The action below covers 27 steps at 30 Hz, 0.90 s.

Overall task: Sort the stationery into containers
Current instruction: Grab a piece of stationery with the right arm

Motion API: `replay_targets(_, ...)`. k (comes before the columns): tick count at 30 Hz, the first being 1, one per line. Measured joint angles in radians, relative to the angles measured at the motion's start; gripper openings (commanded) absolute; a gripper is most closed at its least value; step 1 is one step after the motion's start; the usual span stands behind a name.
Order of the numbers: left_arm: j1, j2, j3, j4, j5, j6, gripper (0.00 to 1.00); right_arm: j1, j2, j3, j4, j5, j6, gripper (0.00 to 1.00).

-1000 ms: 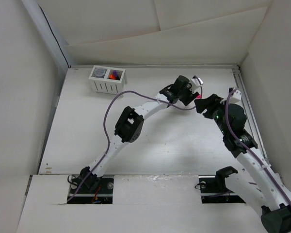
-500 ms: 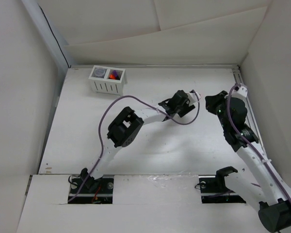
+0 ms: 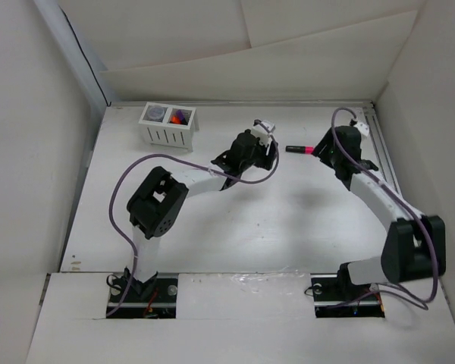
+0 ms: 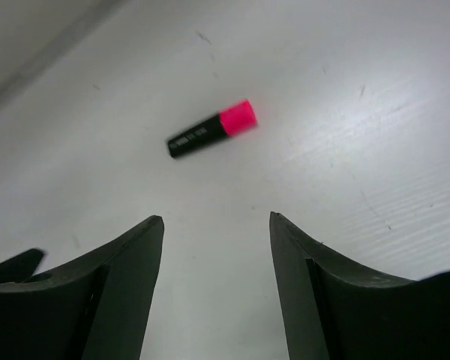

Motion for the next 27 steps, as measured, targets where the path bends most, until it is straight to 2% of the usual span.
replay_targets(4, -0.001, -0.026, -0.074, 0.045, 0.019, -0.113, 0.60, -0.013, 0.205, 0.014, -0.024, -0.024, -0.003, 0.66)
replay_targets(12, -0.001, -0.122, -0.280, 0.101, 0.064, -0.264, 0.60, -0.035, 0.414, 0.190, -0.051, -0.044, -0.002, 0.70)
replay_targets(20, -0.001, -0.257, -0.346, 0.184, 0.106, -0.317, 0.60, -0.037, 0.572, 0.307, -0.082, -0.079, 0.018, 0.65)
replay_targets(27, -0.001, -0.305, -0.389, 0.234, 0.119, -0.333, 0.60, -0.034, 0.679, 0.436, -0.136, -0.062, 0.043, 0.65)
